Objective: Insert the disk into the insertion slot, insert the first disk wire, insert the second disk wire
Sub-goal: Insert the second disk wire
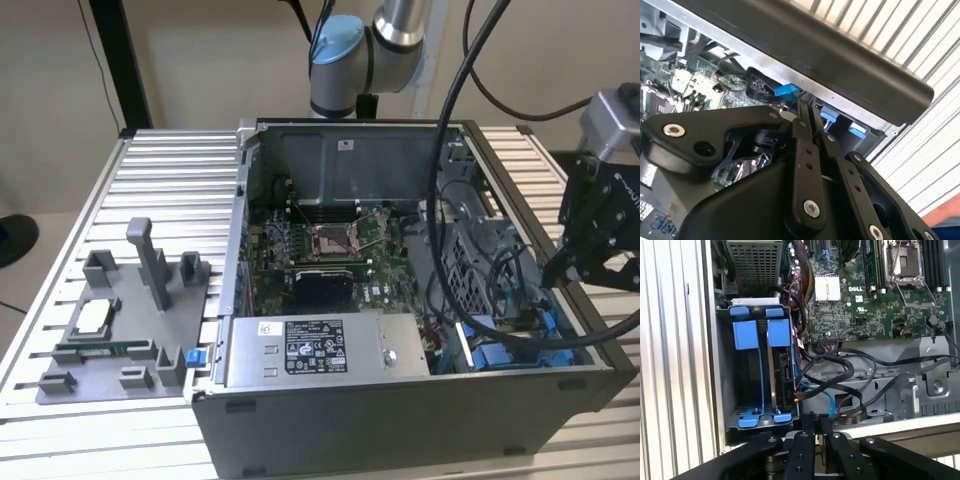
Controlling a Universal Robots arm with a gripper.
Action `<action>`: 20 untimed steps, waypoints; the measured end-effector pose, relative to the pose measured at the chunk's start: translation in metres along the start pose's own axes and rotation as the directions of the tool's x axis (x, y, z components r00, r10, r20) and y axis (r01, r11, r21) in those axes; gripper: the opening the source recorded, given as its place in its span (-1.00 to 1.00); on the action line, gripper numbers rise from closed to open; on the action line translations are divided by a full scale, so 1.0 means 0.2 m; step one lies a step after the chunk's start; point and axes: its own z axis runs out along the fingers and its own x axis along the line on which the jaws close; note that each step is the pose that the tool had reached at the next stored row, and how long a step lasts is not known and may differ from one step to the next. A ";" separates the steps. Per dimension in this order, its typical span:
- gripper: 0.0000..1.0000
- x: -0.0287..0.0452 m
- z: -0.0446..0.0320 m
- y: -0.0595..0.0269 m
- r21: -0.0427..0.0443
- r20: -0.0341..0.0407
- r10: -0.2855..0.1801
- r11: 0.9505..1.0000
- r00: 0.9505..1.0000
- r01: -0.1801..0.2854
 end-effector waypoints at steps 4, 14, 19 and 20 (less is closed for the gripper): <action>-1.00 -0.001 -0.027 0.052 0.000 0.000 0.001 1.000 1.000 -0.001; -1.00 0.011 -0.038 0.209 0.004 0.001 0.004 1.000 1.000 -0.004; -1.00 0.029 -0.034 0.279 0.008 0.002 0.003 1.000 1.000 -0.003; -1.00 0.034 -0.034 0.290 0.010 0.002 0.003 1.000 1.000 -0.003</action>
